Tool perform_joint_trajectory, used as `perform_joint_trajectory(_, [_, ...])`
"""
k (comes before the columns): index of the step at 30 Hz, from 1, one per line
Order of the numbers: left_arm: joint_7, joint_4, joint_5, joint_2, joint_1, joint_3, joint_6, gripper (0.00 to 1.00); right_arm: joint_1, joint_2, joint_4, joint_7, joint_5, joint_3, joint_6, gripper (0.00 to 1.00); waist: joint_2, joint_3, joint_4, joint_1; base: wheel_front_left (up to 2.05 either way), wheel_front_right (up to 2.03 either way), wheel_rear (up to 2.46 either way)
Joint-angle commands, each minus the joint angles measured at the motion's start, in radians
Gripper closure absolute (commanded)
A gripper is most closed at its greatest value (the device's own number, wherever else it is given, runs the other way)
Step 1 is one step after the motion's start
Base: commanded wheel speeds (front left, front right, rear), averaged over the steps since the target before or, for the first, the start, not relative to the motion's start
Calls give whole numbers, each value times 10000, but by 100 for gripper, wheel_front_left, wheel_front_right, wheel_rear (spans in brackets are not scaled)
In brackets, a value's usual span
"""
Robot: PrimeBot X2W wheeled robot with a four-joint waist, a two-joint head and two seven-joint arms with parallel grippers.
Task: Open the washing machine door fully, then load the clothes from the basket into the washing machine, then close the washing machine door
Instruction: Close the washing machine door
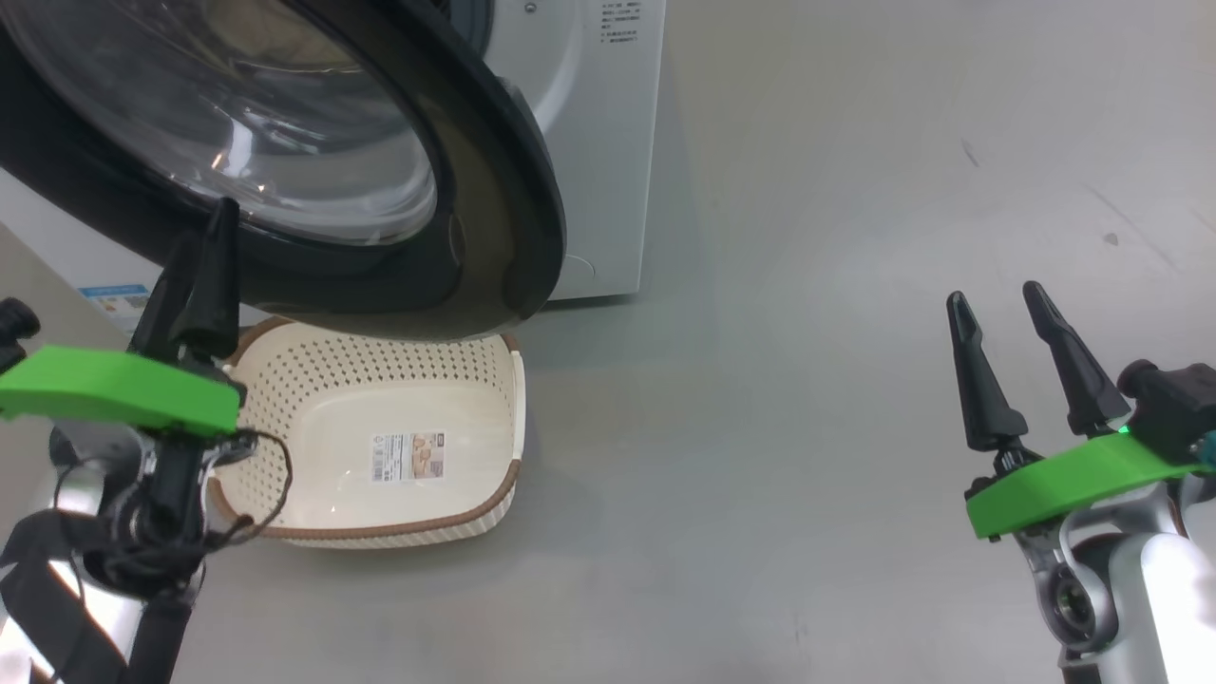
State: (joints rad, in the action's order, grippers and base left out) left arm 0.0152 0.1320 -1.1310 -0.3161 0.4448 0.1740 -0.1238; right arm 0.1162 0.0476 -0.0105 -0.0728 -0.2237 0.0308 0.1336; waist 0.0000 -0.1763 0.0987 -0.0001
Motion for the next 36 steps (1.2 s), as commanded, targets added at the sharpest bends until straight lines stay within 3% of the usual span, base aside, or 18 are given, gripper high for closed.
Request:
perform_joint_trajectory(1, [193,-222,299,-555,167,-263,-69,0,142,26,-392,34,73,-121,-29,0,0,121,-96,1,0,0,0])
perform_joint_trajectory(4, [891,146,1265,-817,-101,-27,-29,0,-1,26,-478,119,170,15,-29,0,0,321,-214,1,0,0,0])
perform_joint_trajectory(8, [1584,291,2525,-997,-501,240,545,0,-226,26,-635,242,289,105,-29,0,0,489,-342,1,0,0,0])
perform_joint_trajectory(16, [2027,-68,3943,-1166,-1507,639,1557,0,-649,26,-852,488,588,154,-29,0,0,770,-536,1,0,0,0])
perform_joint_trajectory(24, [2143,-956,4868,-1249,-2446,929,2474,0,-973,26,-967,555,672,273,-29,0,0,922,-571,1,0,0,0])
perform_joint_trajectory(36, [2205,-1673,5139,-1280,-3130,998,2919,0,-1028,26,-977,521,688,240,-29,0,0,816,-519,1,0,0,0])
